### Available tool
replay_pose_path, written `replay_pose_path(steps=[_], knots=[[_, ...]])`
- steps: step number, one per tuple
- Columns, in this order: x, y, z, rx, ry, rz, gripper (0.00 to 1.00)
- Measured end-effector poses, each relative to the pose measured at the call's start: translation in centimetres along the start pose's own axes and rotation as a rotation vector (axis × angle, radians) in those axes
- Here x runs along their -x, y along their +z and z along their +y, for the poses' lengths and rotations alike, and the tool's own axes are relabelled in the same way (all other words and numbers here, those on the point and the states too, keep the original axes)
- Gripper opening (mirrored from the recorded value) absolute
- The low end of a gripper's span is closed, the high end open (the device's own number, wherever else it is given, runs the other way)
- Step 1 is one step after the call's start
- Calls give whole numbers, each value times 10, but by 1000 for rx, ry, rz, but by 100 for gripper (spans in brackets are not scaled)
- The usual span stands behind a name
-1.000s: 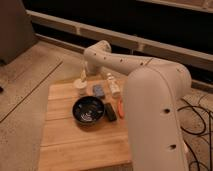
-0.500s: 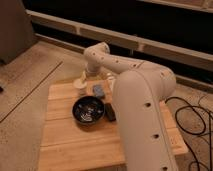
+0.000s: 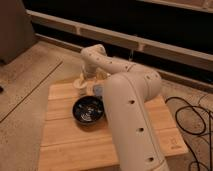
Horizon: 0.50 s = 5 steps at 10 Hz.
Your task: Pick up the ceramic cup
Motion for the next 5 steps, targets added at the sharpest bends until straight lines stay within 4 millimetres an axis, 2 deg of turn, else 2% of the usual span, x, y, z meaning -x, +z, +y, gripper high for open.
replay_pose_path(steps=[3, 5], knots=[[-2, 5, -9, 1, 5, 33, 23], [1, -1, -16, 6, 34, 18, 4]])
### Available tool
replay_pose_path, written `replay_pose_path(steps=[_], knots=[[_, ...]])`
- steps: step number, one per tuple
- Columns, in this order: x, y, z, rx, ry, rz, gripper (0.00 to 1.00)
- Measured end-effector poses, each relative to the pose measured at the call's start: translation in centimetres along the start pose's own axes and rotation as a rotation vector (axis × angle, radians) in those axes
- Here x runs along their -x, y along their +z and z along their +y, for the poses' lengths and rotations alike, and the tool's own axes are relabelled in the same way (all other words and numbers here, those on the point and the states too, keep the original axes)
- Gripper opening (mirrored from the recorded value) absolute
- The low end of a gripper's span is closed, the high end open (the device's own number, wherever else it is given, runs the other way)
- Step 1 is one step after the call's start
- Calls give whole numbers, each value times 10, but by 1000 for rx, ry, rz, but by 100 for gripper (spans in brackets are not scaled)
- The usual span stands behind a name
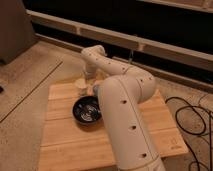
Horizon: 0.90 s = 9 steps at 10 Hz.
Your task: Pick up the ceramic cup
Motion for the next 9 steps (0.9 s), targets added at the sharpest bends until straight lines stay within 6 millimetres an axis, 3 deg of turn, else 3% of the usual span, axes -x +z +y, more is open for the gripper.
replay_pose_path(steps=[2, 5, 7, 9], knots=[[18, -23, 7, 30, 16, -70, 0], [46, -86, 33, 73, -17, -221, 0], [44, -116, 44, 94, -19, -264, 0], [43, -119, 47, 97, -20, -266, 0]])
